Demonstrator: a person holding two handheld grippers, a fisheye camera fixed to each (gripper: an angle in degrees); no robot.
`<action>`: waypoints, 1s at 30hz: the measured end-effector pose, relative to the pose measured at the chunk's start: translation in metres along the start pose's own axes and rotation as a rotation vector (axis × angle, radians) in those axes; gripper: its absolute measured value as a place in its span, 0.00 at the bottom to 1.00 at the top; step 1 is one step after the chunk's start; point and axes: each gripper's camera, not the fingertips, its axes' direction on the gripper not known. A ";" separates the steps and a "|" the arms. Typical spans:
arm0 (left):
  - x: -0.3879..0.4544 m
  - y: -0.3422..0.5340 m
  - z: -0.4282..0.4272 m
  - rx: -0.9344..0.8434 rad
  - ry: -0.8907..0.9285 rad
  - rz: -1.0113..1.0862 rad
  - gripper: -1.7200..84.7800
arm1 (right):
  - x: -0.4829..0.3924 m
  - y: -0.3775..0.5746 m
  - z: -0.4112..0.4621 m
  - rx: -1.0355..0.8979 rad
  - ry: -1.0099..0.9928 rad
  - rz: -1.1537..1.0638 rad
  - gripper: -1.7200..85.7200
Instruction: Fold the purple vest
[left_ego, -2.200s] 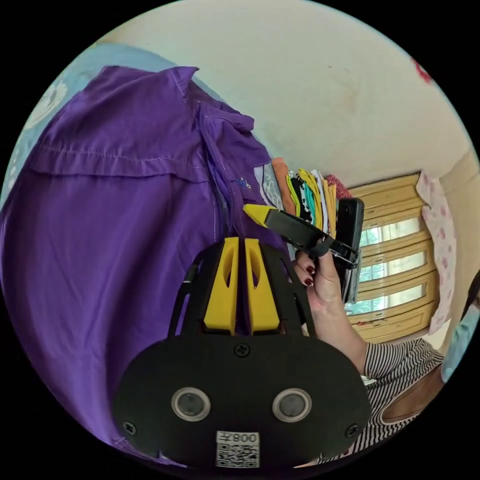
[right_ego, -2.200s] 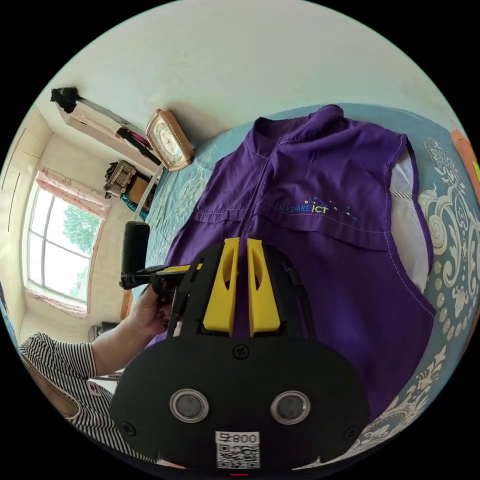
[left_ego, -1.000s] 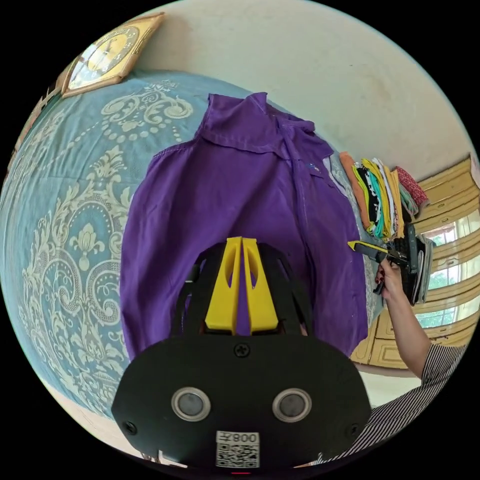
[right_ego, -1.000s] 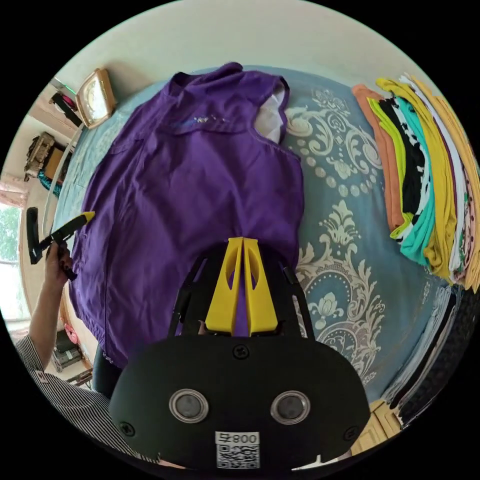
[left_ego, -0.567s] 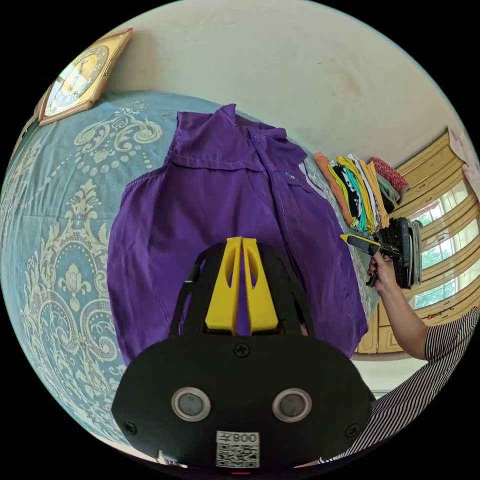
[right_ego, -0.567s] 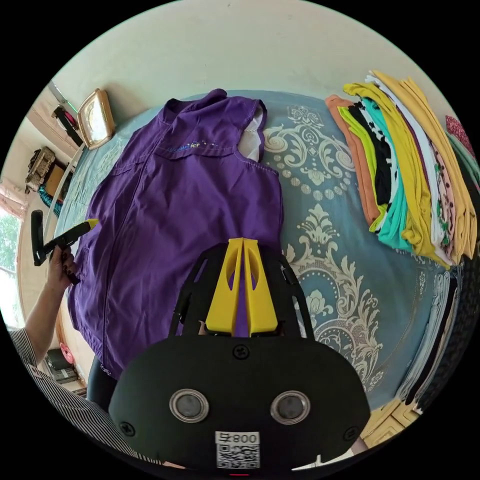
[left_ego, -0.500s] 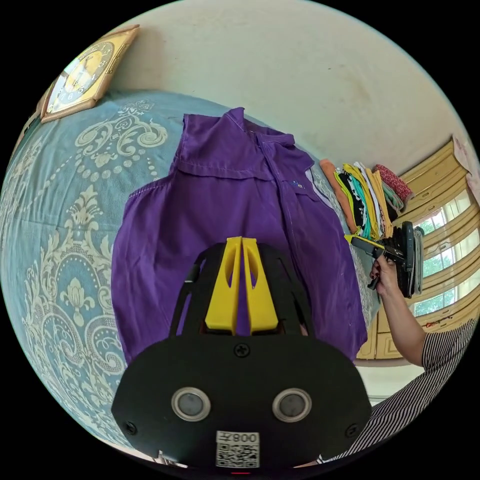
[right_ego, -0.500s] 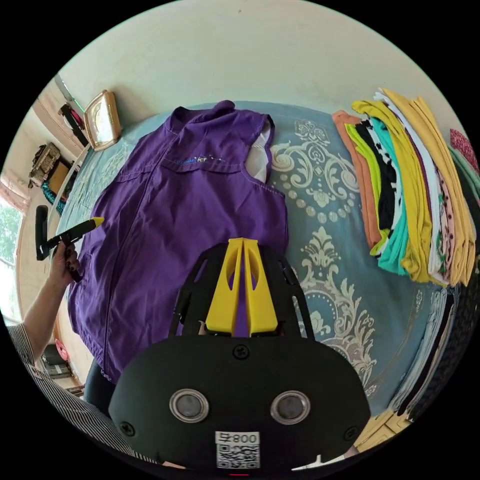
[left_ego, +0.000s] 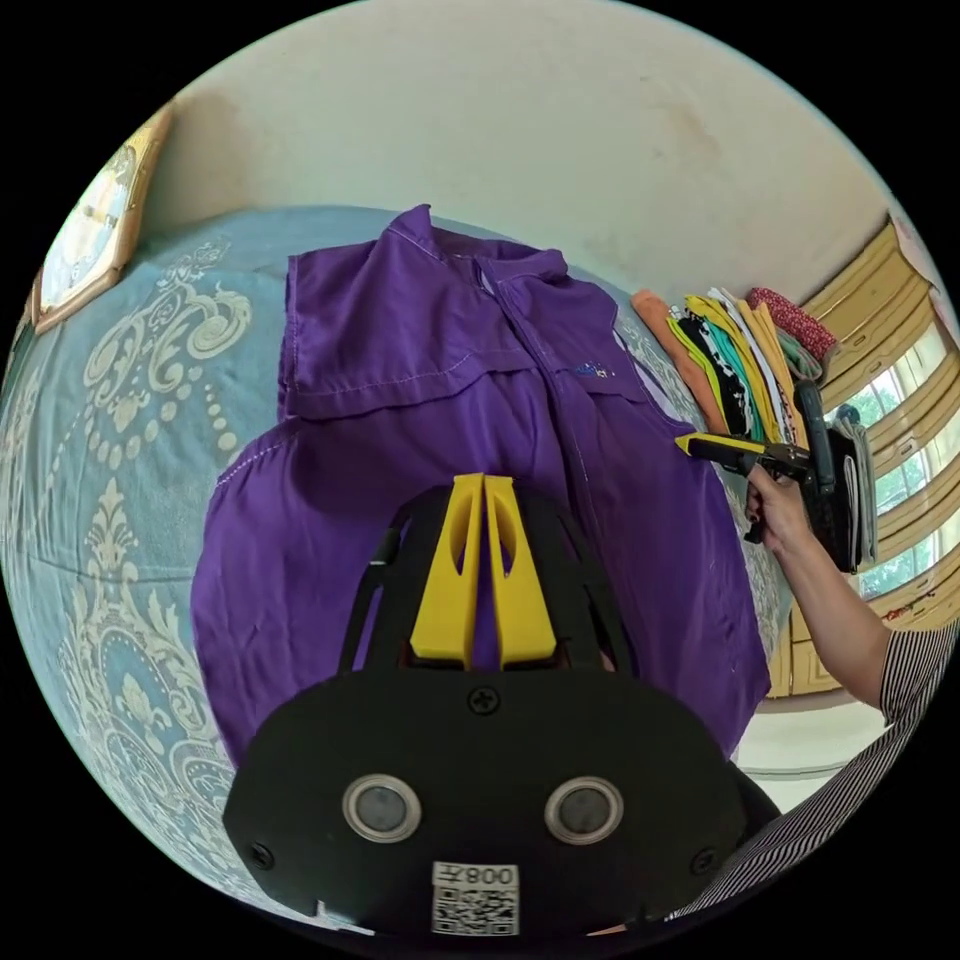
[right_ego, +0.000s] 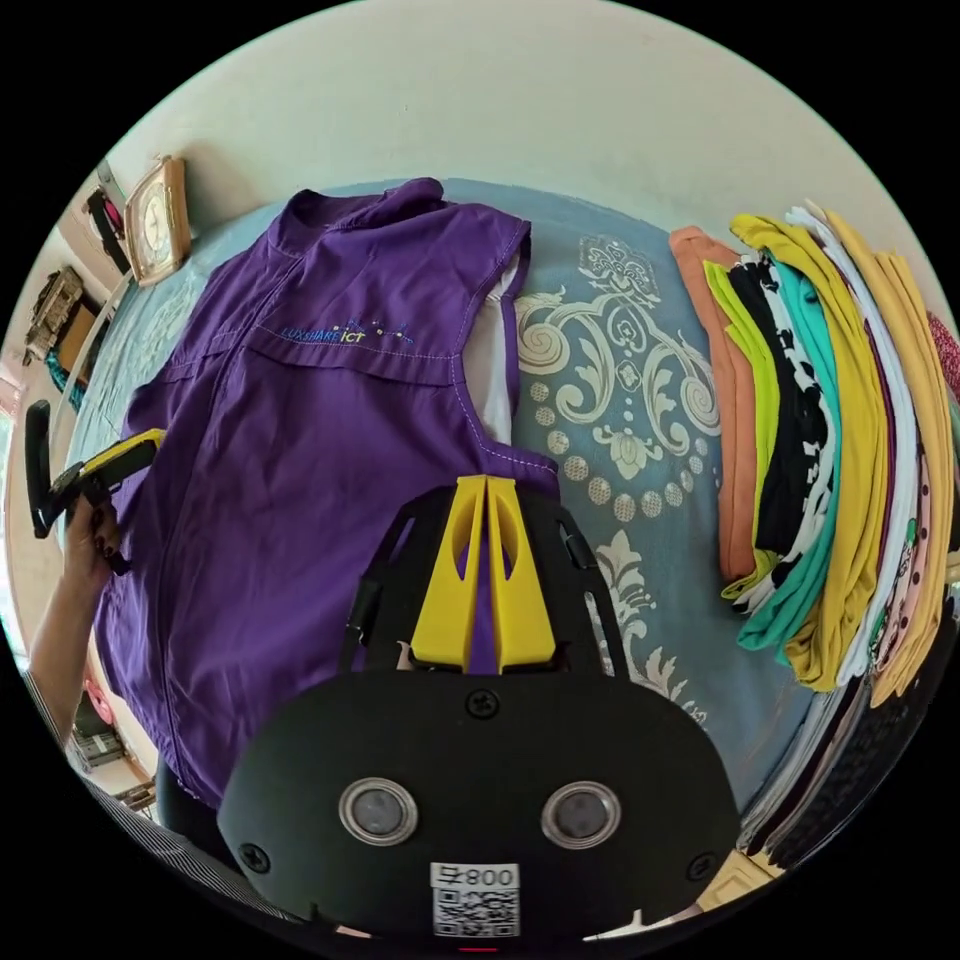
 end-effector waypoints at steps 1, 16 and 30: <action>-0.001 -0.005 -0.006 0.035 -0.021 -0.007 0.02 | -0.001 0.000 -0.001 0.009 0.001 0.002 0.02; 0.006 -0.067 0.038 -0.050 -0.094 0.053 0.02 | -0.058 -0.039 0.031 0.026 0.103 -0.177 0.02; 0.003 -0.084 0.031 -0.023 -0.100 0.099 0.02 | -0.043 -0.037 0.008 0.173 0.030 -0.067 0.02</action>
